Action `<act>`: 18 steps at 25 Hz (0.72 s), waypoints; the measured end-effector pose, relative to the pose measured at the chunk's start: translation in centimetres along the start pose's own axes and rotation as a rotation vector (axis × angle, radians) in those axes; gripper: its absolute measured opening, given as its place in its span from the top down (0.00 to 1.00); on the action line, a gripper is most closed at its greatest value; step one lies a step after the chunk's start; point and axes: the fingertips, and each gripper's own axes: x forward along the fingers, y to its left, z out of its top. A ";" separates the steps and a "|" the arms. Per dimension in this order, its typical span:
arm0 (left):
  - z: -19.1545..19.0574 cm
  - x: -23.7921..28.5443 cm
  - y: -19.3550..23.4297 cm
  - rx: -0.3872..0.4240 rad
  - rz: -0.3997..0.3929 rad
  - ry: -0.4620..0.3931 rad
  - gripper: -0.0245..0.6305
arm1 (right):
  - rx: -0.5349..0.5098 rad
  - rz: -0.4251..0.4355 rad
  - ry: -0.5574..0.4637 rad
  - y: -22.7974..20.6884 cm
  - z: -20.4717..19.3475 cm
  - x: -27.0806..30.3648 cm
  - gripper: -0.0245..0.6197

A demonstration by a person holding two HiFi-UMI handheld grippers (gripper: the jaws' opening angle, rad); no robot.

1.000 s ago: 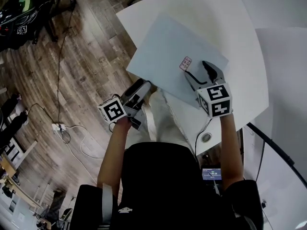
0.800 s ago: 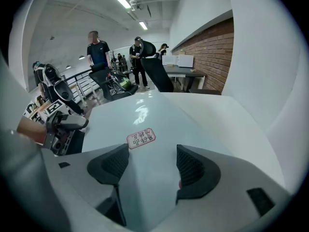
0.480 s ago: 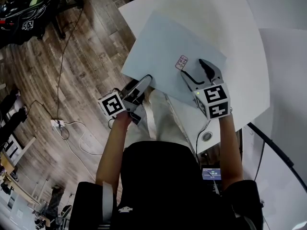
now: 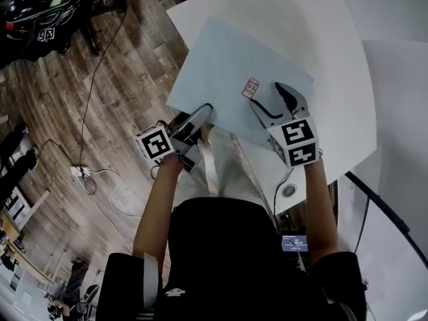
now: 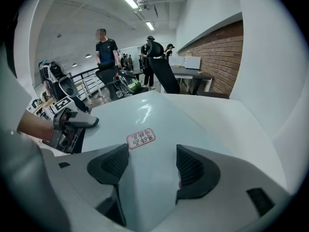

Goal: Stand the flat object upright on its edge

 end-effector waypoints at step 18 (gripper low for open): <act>0.8 0.1 -0.8 0.064 0.041 0.003 0.47 | 0.027 -0.003 0.009 -0.4 0.2 -0.2 0.47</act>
